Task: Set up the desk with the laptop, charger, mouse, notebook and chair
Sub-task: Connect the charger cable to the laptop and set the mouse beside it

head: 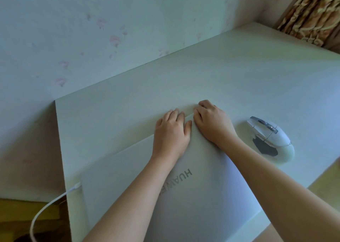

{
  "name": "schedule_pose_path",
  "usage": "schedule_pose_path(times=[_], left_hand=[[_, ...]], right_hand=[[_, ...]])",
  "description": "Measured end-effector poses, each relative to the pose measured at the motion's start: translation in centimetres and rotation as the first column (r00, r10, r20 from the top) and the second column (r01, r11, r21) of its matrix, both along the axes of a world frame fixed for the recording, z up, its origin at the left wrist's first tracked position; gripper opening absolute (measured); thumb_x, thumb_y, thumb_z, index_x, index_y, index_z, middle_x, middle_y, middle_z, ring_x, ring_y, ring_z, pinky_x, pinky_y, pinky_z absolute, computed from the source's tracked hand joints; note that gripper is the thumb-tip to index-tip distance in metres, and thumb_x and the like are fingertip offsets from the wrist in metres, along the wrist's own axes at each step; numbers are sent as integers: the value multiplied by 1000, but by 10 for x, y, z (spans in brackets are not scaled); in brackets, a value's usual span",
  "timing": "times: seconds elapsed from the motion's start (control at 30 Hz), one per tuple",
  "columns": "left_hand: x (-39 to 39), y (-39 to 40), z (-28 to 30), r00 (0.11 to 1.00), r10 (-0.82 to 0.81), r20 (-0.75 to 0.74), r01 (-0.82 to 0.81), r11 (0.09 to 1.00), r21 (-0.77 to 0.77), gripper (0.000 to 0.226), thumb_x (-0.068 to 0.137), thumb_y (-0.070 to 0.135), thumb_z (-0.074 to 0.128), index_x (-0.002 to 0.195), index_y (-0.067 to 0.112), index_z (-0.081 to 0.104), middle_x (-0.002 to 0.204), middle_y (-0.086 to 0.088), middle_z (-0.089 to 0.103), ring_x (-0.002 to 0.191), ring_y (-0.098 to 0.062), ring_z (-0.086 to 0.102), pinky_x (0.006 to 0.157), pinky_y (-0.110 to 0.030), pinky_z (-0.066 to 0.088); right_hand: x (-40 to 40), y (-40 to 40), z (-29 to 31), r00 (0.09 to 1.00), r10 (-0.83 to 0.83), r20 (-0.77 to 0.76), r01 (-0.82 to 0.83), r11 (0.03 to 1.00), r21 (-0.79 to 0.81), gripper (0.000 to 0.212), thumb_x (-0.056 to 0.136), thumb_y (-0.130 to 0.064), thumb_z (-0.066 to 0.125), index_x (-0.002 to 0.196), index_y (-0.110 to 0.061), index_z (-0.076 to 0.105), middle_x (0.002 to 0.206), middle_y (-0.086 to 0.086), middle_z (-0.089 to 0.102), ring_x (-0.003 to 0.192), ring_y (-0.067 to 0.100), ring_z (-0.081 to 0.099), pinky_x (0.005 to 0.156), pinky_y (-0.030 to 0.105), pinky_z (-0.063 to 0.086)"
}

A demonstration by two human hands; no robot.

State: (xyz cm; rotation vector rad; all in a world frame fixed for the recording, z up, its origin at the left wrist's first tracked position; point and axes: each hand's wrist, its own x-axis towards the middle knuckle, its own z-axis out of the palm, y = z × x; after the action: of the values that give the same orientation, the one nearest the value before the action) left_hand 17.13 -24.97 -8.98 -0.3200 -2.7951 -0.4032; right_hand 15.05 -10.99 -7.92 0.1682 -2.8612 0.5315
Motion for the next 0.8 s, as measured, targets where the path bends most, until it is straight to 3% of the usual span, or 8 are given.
schedule_pose_path(times=[0.33,0.5,0.6,0.7,0.8], left_hand=[[-1,1,-1,999,-31,12,31,999,-25,48,90,38,33,100,9,69,117,-8,67,115,-25,57,87,-37,47],[-1,1,-2,999,-31,16,31,999,-27,48,89,38,34,99,8,69,116,-9,68,115,-26,58,87,-39,48],[-2,1,-2,1000,-19,12,20,1000,-22,46,89,39,35,96,8,69,114,-9,68,114,-26,59,86,-38,49],[-1,0,-2,1000,-16,20,16,1000,1,50,89,42,32,101,9,69,120,-8,66,119,-25,55,90,-39,46],[-1,0,0,1000,-10,29,10,1000,19,52,89,43,30,105,11,67,126,-5,63,123,-23,52,95,-38,43]], right_hand=[[-2,5,3,996,87,-6,-87,982,-167,28,93,-19,47,84,-2,68,128,3,56,92,26,63,79,34,48],[-18,4,4,1000,22,-16,-27,902,-431,13,85,-9,60,83,-6,73,111,1,66,65,6,57,72,21,44],[-29,-2,3,998,-57,39,69,789,-610,15,80,2,62,83,-7,74,95,1,69,74,13,64,79,25,53],[-32,1,4,988,-96,120,153,651,-743,18,78,0,64,82,-16,72,77,-6,70,74,7,68,80,29,55],[-24,13,9,986,-36,161,163,367,-916,20,79,2,67,89,-16,69,82,-4,70,73,5,68,68,21,53]])
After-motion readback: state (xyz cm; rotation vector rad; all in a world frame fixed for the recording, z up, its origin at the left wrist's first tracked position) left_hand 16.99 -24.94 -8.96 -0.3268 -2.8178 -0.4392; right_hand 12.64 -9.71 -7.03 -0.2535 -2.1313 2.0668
